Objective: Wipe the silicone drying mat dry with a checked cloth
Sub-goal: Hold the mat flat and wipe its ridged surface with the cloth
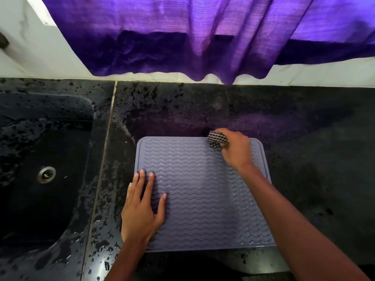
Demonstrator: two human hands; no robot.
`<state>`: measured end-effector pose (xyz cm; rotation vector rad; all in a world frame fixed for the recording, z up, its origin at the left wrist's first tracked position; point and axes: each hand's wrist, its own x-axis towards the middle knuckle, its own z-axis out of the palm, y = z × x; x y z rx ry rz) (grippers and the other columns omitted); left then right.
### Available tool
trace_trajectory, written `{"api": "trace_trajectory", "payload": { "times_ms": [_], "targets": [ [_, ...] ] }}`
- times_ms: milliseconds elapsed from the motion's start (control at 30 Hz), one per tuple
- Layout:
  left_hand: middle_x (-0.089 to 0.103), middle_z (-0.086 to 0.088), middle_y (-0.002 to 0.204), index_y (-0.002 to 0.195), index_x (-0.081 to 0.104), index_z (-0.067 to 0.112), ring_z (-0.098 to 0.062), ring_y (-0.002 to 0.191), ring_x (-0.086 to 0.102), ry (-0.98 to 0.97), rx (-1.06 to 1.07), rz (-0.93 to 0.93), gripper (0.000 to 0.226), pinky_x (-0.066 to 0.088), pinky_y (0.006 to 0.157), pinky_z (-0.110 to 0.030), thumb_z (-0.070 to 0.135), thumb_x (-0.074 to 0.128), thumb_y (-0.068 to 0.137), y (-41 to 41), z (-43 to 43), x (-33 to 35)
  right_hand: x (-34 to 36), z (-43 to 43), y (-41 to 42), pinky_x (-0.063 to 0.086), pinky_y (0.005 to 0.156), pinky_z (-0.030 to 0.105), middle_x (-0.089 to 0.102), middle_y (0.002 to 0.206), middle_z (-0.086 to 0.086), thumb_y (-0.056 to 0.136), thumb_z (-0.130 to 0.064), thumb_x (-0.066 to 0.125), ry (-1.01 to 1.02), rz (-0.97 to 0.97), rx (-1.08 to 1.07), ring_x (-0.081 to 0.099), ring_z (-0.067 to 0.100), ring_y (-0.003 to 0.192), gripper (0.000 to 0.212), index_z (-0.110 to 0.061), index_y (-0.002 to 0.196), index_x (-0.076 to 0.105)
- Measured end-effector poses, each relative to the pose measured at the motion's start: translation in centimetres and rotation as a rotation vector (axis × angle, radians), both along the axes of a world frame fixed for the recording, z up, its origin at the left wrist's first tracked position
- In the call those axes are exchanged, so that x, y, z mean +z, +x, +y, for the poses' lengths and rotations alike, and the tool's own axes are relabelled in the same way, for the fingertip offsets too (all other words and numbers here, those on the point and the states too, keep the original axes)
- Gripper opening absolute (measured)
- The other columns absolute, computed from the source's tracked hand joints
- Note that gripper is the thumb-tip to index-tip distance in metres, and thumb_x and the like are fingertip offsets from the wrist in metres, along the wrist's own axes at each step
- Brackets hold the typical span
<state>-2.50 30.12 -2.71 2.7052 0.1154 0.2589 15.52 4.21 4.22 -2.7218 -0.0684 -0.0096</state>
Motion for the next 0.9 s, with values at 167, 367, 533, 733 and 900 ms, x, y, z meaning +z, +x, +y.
{"api": "trace_trajectory", "payload": {
  "times_ms": [167,367,533,733,900],
  "targets": [
    [0.032,-0.009,0.165,0.153,0.044,0.01,-0.023,0.155,0.025,-0.002,-0.002,-0.004,0.071,0.027,0.124,-0.042,0.054,0.046,0.098,0.0,0.0,-0.1,-0.2,6.6,0.4,0.046,0.087,0.041,0.072,0.101,0.0,0.068,-0.005,0.067,-0.016,0.034,0.18,0.061,0.029,0.095,0.057,-0.033,0.117,0.062],
    [0.033,-0.01,0.164,0.153,0.044,0.01,-0.025,0.155,0.026,0.008,0.0,0.002,0.073,0.032,0.121,-0.047,0.058,0.043,0.098,0.0,0.0,0.0,1.3,6.6,1.7,0.05,0.098,0.038,0.067,0.119,0.002,0.079,0.006,0.066,0.445,0.096,0.115,0.06,0.017,0.11,0.053,-0.021,0.125,0.061],
    [0.033,-0.01,0.165,0.153,0.044,0.01,-0.024,0.155,0.026,0.004,0.005,-0.004,0.073,0.029,0.122,-0.044,0.057,0.046,0.097,0.0,-0.1,-0.1,2.7,-1.4,2.1,0.052,0.089,0.047,0.071,0.107,0.004,0.075,0.001,0.068,0.11,-0.033,-0.026,0.064,0.027,0.103,0.055,-0.032,0.119,0.059],
    [0.032,-0.006,0.165,0.154,0.044,0.012,-0.021,0.155,0.024,-0.002,0.007,0.013,0.072,0.029,0.123,-0.042,0.057,0.046,0.097,0.0,0.0,0.0,0.9,-2.9,0.0,0.052,0.084,0.045,0.071,0.098,0.012,0.071,0.002,0.065,-0.094,0.081,-0.053,0.064,0.036,0.096,0.052,-0.026,0.115,0.063],
    [0.031,-0.007,0.165,0.154,0.044,0.011,-0.022,0.155,0.024,-0.005,-0.005,0.016,0.072,0.03,0.122,-0.043,0.056,0.047,0.097,0.1,0.0,-0.1,0.1,-0.5,0.1,0.046,0.083,0.044,0.071,0.095,0.009,0.067,0.003,0.066,-0.076,0.003,-0.038,0.061,0.036,0.094,0.055,-0.026,0.113,0.065]
  ]
}}
